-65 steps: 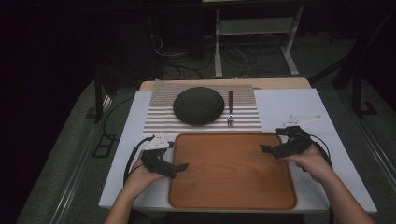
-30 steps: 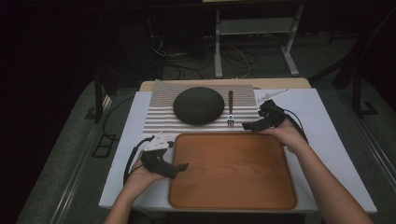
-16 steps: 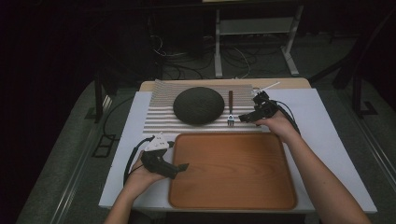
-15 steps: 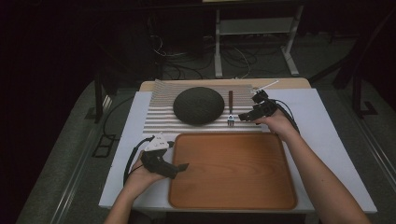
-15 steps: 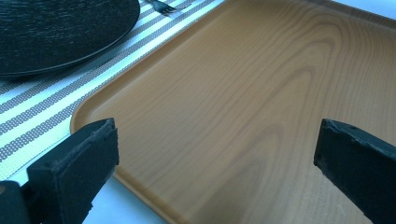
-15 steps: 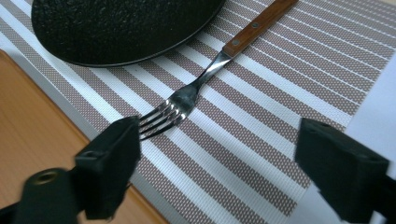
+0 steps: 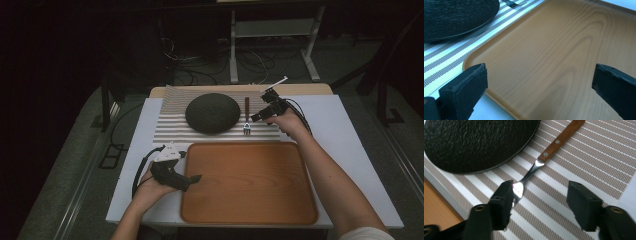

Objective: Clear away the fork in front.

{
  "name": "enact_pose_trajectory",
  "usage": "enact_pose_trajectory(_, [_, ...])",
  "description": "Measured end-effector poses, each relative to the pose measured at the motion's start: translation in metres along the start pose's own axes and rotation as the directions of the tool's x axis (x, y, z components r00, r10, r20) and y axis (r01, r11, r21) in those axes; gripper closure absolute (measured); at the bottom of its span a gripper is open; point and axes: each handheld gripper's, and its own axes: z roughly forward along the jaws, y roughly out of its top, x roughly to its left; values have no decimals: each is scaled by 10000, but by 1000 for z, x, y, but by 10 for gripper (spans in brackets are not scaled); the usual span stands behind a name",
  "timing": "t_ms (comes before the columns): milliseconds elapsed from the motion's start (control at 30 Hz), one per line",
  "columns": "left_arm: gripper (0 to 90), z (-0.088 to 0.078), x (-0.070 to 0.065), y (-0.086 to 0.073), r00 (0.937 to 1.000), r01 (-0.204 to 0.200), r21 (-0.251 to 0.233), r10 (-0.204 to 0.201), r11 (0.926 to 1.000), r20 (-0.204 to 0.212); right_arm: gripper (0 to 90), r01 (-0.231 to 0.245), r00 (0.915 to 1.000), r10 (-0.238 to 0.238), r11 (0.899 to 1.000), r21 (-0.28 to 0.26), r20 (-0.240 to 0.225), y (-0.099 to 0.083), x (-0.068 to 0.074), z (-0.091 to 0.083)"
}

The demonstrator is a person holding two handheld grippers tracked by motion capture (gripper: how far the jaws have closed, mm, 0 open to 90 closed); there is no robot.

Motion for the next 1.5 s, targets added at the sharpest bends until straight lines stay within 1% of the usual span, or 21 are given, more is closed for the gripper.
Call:
enact_pose_trajectory(67, [0, 0, 0, 0, 10000, -8, 3, 8, 10000, 5, 428, -159, 9999, 160, 9997, 182, -52, 5, -1, 4])
enact_pose_trajectory(167, [0, 0, 0, 0, 10000, -25, 36, 25, 10000, 1, 467, -365, 9993, 360, 9982, 466, 102, 15, -1, 11])
enact_pose_trajectory(200, [0, 0, 0, 0, 10000, -24, 43, 24, 10000, -3, 467, -365, 9993, 360, 9982, 466, 102, 15, -1, 11])
enact_pose_trajectory(233, [0, 1, 0, 0, 10000, -30, 52, 30, 10000, 2, 481, -414, 9989, 401, 9974, 598, 226, 20, -2, 15])
enact_pose_trajectory(333, [0, 1, 0, 0, 10000, -32, 58, 32, 10000, 11, 494, -461, 9988, 447, 9968, 658, 224, 25, -2, 18])
enact_pose_trajectory(567, [0, 1, 0, 0, 10000, -53, 92, 53, 9999, 5, 509, -657, 9971, 608, 9916, 1116, 464, 41, -6, 31])
enact_pose_trajectory(633, [0, 1, 0, 0, 10000, -82, 122, 82, 9999, 2, 531, -864, 9956, 812, 9883, 1254, 462, 46, -8, 35])
enact_pose_trajectory(700, [0, 1, 0, 0, 10000, -89, 122, 89, 9999, -3, 540, -870, 9953, 804, 9873, 1331, 536, 47, -8, 37])
enact_pose_trajectory(733, [0, 1, 0, 0, 10000, -86, 111, 86, 9999, 3, 549, -934, 9946, 855, 9845, 1484, 587, 50, -8, 41])
enact_pose_trajectory(867, [0, 1, 0, -1, 10000, -92, 118, 92, 9999, 20, 558, -1030, 9936, 942, 9820, 1582, 621, 53, -9, 46])
enact_pose_trajectory(900, [0, 1, 0, -1, 10000, -90, 120, 89, 9999, 25, 558, -1110, 9929, 1017, 9790, 1712, 618, 54, -10, 49])
enact_pose_trajectory(1067, [0, 1, 0, -1, 10000, -83, 102, 82, 9999, 29, 559, -1164, 9923, 1068, 9770, 1789, 626, 56, -10, 53])
enact_pose_trajectory(1100, [0, 1, 0, -1, 10000, -86, 100, 86, 9999, 30, 559, -1107, 9929, 1005, 9767, 1840, 635, 57, -9, 54])
enact_pose_trajectory(1133, [0, 1, 0, -1, 10000, -79, 98, 79, 9999, 28, 559, -1095, 9931, 990, 9742, 1971, 627, 59, -8, 56])
enact_pose_trajectory(1200, [0, 1, 0, -1, 10000, -75, 97, 74, 9999, 23, 559, -1069, 9933, 957, 9742, 1990, 649, 59, -7, 57])
enact_pose_trajectory(1233, [0, 1, 0, -1, 10000, -75, 98, 75, 9999, 27, 559, -1131, 9927, 1019, 9720, 2060, 643, 61, -6, 59])
enact_pose_trajectory(1267, [0, 1, 0, -1, 10000, -79, 100, 78, 9999, 29, 559, -1131, 9927, 1019, 9720, 2060, 643, 61, -6, 59])
enact_pose_trajectory(1300, [0, 1, 0, -1, 10000, -83, 103, 83, 9999, 30, 565, -1171, 9919, 1029, 9678, 2226, 744, 61, -6, 62])
enact_pose_trajectory(1333, [0, 1, 0, -1, 10000, -82, 99, 82, 9999, 35, 565, -1171, 9919, 1029, 9678, 2226, 744, 61, -6, 62])
enact_pose_trajectory(1433, [0, 1, 0, -1, 10000, -74, 99, 74, 9999, 41, 577, -1221, 9914, 1071, 9633, 2391, 748, 59, -6, 67])
enact_pose_trajectory(1500, [0, 1, 0, -1, 10000, -73, 107, 72, 9999, 46, 594, -1307, 9902, 1151, 9631, 2352, 792, 60, -6, 67])
